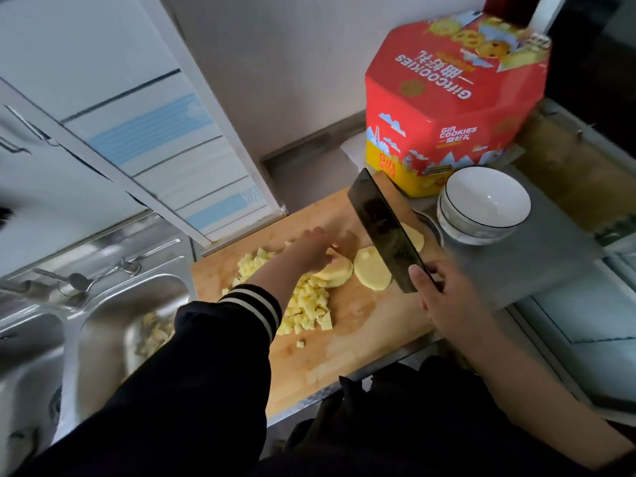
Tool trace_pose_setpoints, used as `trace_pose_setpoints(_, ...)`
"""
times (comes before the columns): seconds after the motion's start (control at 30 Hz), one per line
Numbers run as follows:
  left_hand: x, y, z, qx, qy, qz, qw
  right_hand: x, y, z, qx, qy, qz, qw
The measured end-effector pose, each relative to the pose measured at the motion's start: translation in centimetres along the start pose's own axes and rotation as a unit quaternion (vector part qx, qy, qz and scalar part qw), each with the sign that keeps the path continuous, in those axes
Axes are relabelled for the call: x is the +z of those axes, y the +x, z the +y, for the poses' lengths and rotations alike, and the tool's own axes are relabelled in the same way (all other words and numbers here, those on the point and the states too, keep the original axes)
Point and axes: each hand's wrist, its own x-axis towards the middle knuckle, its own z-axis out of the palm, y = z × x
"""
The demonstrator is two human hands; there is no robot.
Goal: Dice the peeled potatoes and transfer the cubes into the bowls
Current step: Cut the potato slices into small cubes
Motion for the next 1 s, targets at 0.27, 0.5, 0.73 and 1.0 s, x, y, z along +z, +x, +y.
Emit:
trace_pose_setpoints(0.27, -1.0, -1.0, 0.3, 0.035, 0.007, -0.063, 0.997, 0.3, -0.2, -0.5, 0.02, 0.022, -0.006, 1.0)
trace_pose_setpoints(0.5, -1.7, -1.4, 2.3, 0.031, 0.12, -0.086, 0.989, 0.5, 0.0, -0.5, 0.019, 0.022, -0.007, 1.0)
trace_pose_setpoints(0.73, -1.6, -2.4, 1.7, 0.04, 0.008, -0.032, 0.999, 0.3, -0.1, -0.5, 0.035, 0.035, -0.007, 0.999)
trace_pose_setpoints(1.0, -3.8, -3.5, 0.6, -0.043, -0.173, 0.137, 0.974, 0.0, 0.0, -0.6, 0.048, 0.035, -0.005, 0.998)
